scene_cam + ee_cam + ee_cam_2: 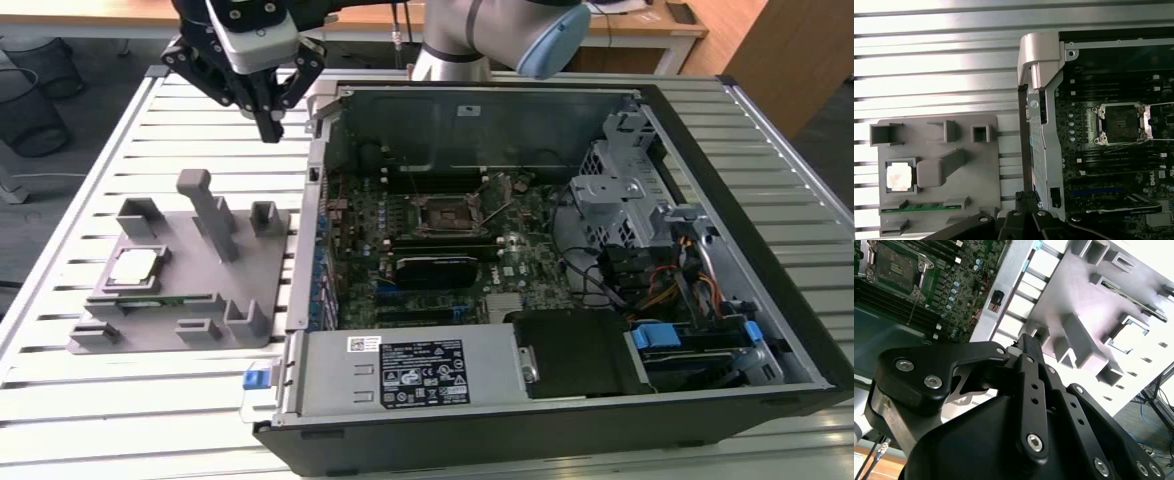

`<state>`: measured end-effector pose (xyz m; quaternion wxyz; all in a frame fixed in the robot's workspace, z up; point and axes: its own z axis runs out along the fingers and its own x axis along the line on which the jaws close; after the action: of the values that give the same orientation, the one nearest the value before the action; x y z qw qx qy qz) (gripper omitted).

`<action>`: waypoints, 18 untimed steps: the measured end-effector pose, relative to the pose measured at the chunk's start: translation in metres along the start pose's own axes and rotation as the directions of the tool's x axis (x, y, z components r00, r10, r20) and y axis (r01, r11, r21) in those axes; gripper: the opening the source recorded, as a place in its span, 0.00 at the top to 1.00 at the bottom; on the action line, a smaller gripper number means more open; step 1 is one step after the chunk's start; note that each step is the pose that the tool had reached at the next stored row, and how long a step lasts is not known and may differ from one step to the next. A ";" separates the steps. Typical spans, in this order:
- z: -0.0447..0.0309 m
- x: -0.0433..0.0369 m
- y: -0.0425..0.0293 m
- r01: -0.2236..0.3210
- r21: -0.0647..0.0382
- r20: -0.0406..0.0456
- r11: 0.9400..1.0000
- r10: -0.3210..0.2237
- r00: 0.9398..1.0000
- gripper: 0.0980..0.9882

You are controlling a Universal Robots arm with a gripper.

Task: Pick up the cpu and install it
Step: 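Reach for the cpu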

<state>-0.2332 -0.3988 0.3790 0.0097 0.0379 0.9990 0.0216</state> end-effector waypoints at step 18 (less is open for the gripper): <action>0.0011 0.0070 -0.0006 0.000 0.000 -0.001 1.000 0.000 1.000 0.99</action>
<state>-0.2402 -0.3988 0.3778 0.0095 0.0379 0.9990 0.0216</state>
